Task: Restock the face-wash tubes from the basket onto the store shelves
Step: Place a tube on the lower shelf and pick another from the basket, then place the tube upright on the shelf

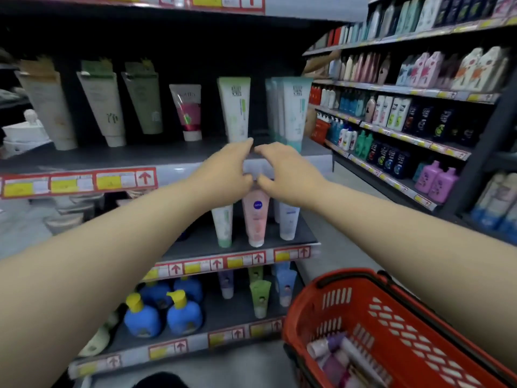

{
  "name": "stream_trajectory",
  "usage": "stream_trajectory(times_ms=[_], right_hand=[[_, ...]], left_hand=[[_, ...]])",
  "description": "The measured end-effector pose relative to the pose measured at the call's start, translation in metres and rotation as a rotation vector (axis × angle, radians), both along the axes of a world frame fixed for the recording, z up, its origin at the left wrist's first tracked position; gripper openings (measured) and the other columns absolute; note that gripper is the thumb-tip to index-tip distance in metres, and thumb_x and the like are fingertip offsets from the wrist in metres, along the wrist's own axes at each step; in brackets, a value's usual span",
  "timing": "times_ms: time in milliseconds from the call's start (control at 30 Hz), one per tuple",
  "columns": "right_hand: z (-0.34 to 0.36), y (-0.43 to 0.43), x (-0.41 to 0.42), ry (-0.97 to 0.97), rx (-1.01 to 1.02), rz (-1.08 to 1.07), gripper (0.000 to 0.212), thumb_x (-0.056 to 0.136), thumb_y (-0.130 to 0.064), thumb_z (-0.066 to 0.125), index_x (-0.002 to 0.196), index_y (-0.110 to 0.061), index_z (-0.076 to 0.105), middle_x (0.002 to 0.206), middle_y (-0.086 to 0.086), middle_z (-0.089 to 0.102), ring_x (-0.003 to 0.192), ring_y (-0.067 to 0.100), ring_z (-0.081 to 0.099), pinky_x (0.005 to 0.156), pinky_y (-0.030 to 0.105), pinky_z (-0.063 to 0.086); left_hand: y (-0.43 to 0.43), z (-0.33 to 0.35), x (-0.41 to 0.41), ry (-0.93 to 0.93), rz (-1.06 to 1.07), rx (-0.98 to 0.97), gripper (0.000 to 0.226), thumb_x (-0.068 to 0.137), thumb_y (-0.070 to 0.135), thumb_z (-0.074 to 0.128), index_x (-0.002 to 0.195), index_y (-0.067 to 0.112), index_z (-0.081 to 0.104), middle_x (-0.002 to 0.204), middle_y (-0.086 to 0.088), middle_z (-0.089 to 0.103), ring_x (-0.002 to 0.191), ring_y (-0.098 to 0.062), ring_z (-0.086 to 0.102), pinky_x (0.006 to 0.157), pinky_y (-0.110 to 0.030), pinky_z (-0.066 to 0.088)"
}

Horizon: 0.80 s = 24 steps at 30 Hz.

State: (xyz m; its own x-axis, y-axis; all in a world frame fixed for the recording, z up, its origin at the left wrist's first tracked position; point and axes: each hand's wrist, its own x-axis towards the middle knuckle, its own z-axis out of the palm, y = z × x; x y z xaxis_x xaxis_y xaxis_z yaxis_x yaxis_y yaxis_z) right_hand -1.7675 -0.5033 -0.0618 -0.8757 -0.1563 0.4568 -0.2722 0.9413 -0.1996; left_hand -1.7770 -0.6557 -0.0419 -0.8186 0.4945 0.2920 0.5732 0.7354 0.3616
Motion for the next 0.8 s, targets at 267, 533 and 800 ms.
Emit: stream_trajectory(times_ms=[267,533,800], right_hand=[[-0.108,0.049,0.064,-0.204,0.1,-0.06,0.048,0.085,-0.027,0.053,0.129,-0.011,0.046,0.128,0.011,0.048,0.12,0.031,0.043,0.091,0.043,0.046],[-0.235,0.118,0.108,-0.418,0.039,-0.147,0.058,0.081,-0.03,0.055,0.135,-0.012,0.046,0.133,0.011,0.049,0.122,0.032,0.045,0.1,0.043,0.043],[-0.334,0.163,0.146,-0.643,-0.054,-0.298,0.047,0.087,-0.027,0.053,0.132,-0.015,0.046,0.131,0.005,0.047,0.121,0.026,0.043,0.09,0.036,0.046]], left_hand=[[0.059,-0.103,0.04,-0.089,-0.063,-0.278,0.068,0.086,0.018,0.055,0.145,0.006,0.024,0.148,-0.015,0.033,0.133,-0.03,0.038,0.105,-0.037,0.035],[0.127,-0.226,0.061,-0.224,-0.149,-0.481,0.075,0.09,0.022,0.05,0.151,0.006,0.01,0.158,-0.012,0.017,0.143,-0.027,0.024,0.114,-0.039,0.026],[0.187,-0.315,0.071,-0.34,-0.302,-0.575,0.073,0.088,0.017,0.054,0.15,0.006,0.016,0.155,-0.012,0.022,0.141,-0.026,0.027,0.114,-0.035,0.027]])
